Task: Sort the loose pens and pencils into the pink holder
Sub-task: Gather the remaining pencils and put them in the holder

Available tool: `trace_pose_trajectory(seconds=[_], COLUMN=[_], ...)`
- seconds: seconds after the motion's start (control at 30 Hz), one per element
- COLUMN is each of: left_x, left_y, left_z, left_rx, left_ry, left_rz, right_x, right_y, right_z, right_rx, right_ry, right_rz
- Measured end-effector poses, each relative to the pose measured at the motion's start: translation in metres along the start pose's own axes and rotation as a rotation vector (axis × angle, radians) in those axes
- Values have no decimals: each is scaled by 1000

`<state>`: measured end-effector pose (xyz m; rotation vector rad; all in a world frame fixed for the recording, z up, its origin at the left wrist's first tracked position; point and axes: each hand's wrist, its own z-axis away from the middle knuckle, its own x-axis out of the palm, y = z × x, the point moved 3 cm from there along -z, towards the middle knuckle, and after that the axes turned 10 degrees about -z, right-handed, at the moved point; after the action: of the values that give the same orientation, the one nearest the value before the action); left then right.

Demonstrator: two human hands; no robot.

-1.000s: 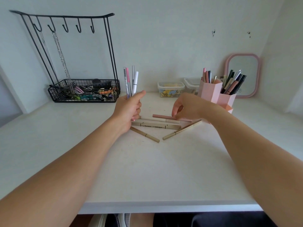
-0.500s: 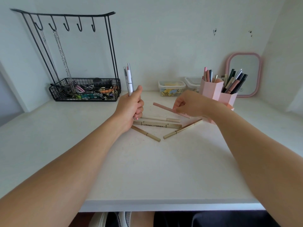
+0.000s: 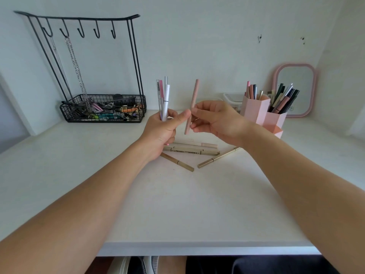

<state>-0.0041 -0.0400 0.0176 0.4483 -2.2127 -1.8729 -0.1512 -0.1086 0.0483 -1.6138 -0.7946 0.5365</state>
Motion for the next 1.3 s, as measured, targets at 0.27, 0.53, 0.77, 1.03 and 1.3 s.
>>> trace_pose_trajectory(seconds=[0.27,0.53,0.77,1.03,1.3], left_x=[5,6,-8,-10,-11], left_y=[-4,-4,-3,-2,-1], left_z=[0,-1,-6,-6,-4], left_rx=[57,83,-29,-73,-68], left_ry=[-70,-33,109,151,141], left_rz=[-164,-207,-31,52,50], right_x=[16,5,-15,-15,-16], right_y=[11,7,3,10,14], right_z=[1,-1,-1,2,0], right_rx=[-51,-75,-48,59,69], right_ry=[29,240,113,-67,-76], right_rz=[-29,280,904,1085,1150])
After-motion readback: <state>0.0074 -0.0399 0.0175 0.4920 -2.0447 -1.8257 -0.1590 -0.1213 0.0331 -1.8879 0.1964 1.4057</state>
